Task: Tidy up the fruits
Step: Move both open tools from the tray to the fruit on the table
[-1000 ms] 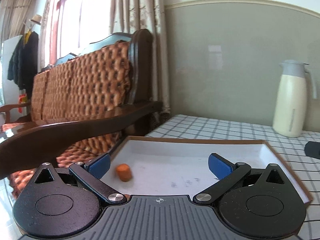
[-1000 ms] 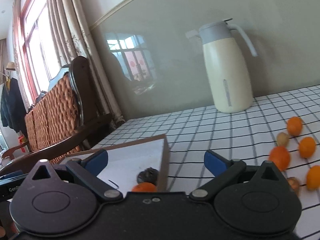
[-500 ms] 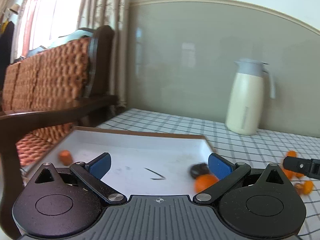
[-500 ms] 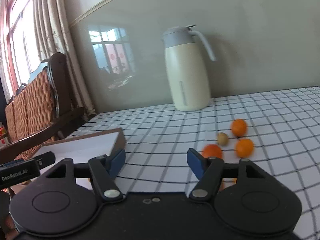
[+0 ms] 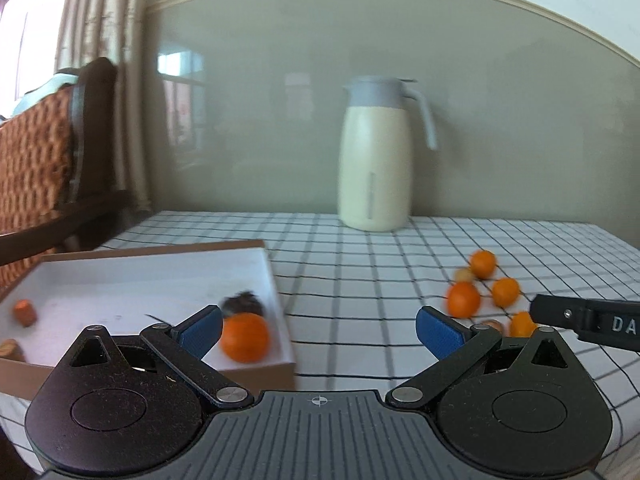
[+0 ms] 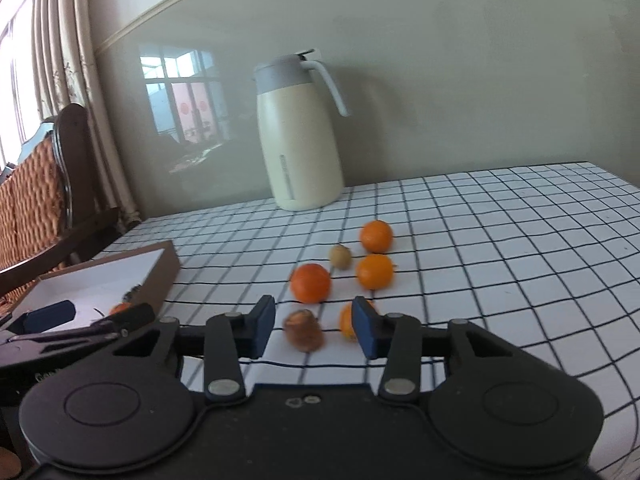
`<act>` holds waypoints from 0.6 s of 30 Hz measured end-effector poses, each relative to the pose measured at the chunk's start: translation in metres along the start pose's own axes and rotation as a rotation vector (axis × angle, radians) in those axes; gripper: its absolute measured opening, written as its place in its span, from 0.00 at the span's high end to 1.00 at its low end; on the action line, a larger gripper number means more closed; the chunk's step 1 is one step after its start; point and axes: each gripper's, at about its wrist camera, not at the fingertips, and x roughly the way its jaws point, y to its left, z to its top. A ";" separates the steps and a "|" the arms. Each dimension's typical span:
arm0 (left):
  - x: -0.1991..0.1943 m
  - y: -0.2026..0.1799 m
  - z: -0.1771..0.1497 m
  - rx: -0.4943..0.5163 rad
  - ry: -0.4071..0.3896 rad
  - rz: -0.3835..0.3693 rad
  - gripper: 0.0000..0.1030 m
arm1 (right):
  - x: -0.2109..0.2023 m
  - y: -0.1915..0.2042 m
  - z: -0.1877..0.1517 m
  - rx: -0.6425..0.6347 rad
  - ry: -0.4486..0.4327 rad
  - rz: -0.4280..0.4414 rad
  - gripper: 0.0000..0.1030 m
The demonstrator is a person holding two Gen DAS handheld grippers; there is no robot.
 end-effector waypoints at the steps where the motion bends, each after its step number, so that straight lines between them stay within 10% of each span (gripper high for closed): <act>1: 0.001 -0.003 0.000 0.007 0.001 -0.007 0.06 | 0.000 -0.003 -0.001 0.000 0.004 -0.007 0.69; 18: 0.027 -0.071 -0.013 0.064 0.090 -0.147 0.42 | 0.010 -0.033 -0.002 0.055 0.045 -0.008 0.82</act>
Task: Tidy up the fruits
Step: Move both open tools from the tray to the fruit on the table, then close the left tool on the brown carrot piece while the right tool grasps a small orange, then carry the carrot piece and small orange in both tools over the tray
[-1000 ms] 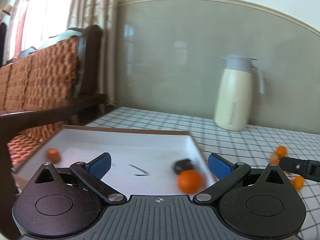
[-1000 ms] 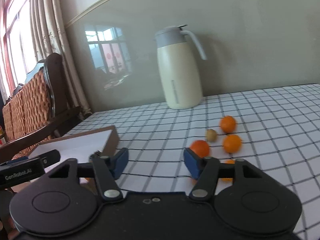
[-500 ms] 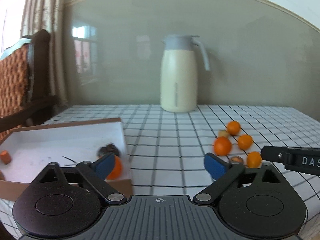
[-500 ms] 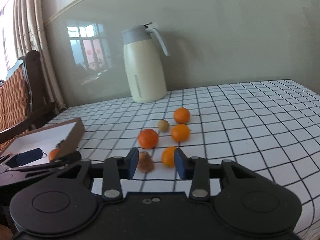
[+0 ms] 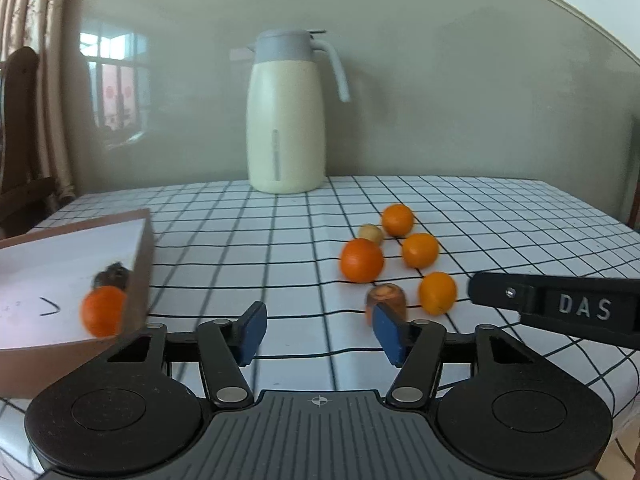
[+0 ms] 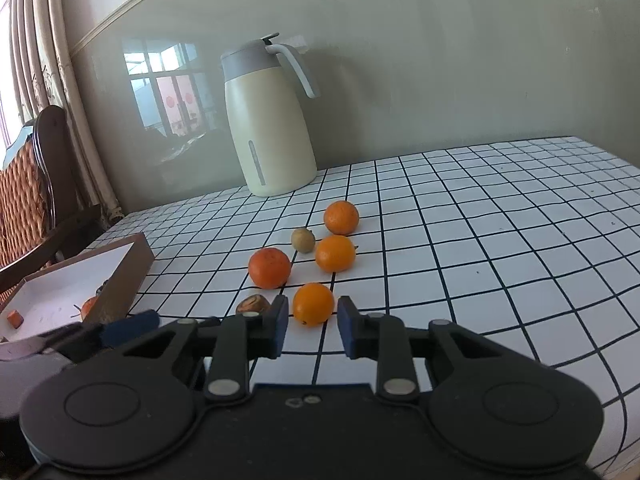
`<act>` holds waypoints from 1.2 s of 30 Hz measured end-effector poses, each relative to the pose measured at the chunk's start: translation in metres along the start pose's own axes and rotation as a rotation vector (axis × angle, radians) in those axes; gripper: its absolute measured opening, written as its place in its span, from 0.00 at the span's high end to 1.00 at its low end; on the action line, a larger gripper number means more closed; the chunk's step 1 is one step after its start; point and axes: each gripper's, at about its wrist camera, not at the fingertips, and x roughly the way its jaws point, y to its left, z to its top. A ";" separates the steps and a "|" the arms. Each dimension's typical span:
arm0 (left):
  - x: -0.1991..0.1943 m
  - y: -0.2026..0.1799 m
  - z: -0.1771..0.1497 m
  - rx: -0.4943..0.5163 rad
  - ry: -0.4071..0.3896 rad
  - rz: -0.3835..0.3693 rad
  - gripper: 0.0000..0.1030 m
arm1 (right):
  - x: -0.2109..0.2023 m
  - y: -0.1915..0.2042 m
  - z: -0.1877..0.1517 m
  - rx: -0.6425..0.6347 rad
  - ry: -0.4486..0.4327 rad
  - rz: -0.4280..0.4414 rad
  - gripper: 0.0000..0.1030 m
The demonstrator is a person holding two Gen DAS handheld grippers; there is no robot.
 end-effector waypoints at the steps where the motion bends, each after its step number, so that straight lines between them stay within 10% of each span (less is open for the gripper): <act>1: 0.002 -0.003 0.000 0.001 0.001 -0.004 0.42 | 0.001 -0.001 0.001 0.006 -0.001 0.003 0.82; 17: 0.031 -0.028 0.005 -0.031 0.023 -0.043 0.42 | 0.008 -0.015 0.007 0.043 0.003 -0.004 0.82; 23: 0.037 -0.024 0.002 -0.047 0.033 -0.011 0.65 | 0.018 -0.010 0.008 0.044 0.018 0.004 0.82; 36: 0.039 0.001 0.000 -0.060 0.041 0.025 0.65 | 0.044 -0.001 0.006 0.066 0.058 -0.018 0.78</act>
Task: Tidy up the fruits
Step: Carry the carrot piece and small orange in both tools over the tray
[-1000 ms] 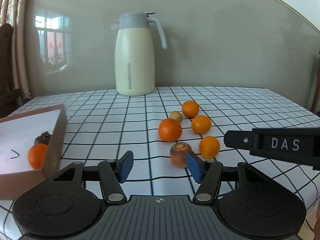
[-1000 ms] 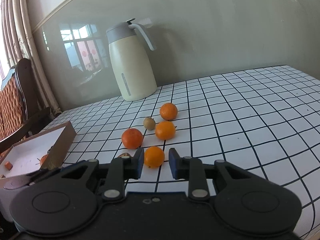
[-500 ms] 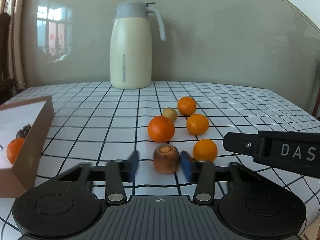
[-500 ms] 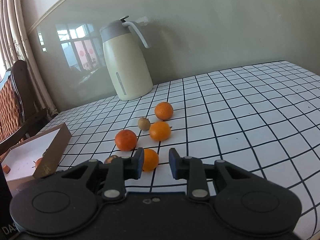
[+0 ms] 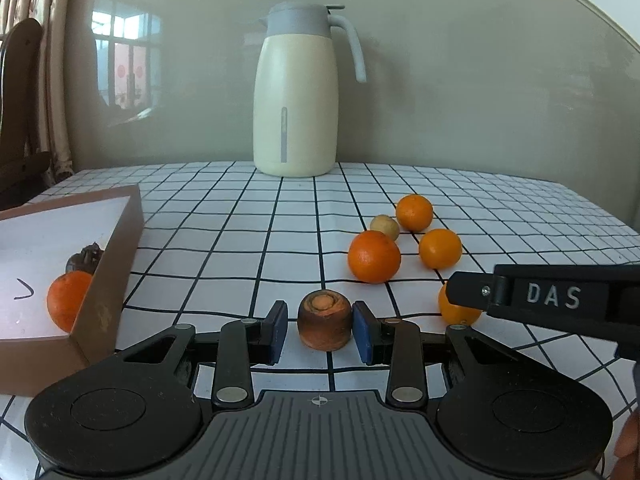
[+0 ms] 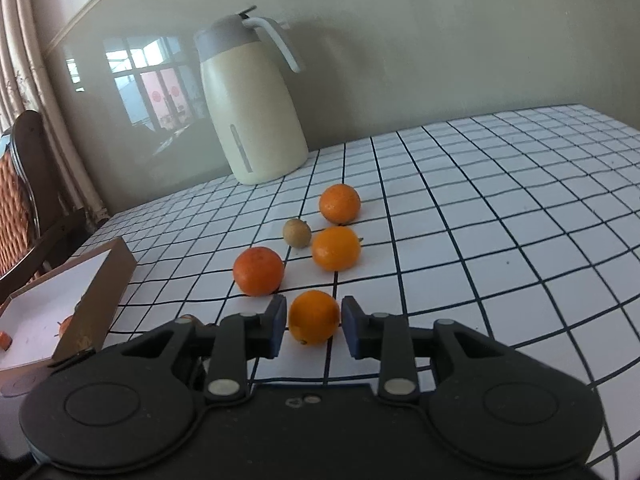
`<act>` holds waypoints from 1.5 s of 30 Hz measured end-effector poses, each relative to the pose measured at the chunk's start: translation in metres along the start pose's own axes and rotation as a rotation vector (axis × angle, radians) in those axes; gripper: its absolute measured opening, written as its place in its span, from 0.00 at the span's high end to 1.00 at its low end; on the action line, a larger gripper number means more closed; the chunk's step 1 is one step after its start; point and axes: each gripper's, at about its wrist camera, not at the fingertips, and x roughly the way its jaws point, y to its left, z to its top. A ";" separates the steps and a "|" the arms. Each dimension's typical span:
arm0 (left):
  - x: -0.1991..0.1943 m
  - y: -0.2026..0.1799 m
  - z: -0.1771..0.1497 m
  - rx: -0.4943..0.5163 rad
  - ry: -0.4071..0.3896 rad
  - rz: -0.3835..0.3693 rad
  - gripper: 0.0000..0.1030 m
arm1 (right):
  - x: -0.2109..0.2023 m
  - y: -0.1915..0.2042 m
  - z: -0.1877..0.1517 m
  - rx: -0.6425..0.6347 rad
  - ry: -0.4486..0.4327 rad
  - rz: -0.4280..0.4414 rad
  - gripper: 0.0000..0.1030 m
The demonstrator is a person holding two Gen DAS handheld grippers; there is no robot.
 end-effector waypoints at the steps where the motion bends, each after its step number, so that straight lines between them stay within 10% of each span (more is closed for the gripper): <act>1: 0.001 0.000 -0.001 -0.001 0.005 0.000 0.65 | 0.002 0.000 -0.001 0.002 0.003 0.000 0.78; 45: -0.069 0.041 0.006 0.001 -0.097 0.014 0.70 | -0.062 0.038 -0.004 -0.130 -0.121 0.105 0.80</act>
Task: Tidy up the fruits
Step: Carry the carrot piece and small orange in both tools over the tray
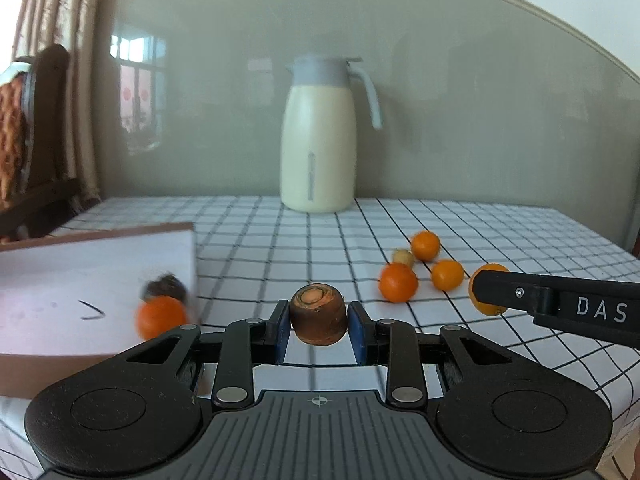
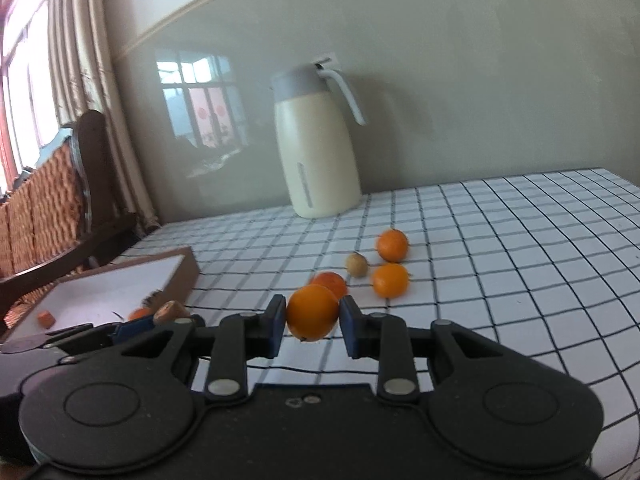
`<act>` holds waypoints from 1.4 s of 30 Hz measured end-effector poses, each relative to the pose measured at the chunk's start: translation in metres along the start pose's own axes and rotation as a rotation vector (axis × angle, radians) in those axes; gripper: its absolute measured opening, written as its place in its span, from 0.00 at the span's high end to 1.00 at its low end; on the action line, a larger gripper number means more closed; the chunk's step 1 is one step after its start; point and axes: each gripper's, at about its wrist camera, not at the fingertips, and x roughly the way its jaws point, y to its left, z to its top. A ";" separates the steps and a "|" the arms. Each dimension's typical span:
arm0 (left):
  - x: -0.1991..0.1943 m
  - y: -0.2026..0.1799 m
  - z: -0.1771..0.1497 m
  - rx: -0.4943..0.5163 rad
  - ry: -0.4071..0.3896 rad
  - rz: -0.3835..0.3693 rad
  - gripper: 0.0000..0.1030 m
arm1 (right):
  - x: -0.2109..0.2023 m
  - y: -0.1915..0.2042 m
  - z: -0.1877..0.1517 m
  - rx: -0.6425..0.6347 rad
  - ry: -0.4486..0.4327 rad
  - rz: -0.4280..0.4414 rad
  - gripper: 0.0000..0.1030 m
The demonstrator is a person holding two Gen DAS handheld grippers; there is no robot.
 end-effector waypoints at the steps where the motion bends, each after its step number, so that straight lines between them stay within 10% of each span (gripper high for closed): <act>1: -0.004 0.006 0.001 -0.004 -0.009 0.009 0.70 | -0.001 0.003 0.000 -0.001 -0.005 0.010 0.80; 24: -0.051 0.150 0.006 -0.139 -0.082 0.295 0.70 | 0.039 0.125 0.003 -0.095 -0.026 0.284 0.80; 42: -0.039 0.223 0.015 -0.192 -0.080 0.415 0.70 | 0.076 0.161 0.008 -0.118 -0.005 0.302 0.80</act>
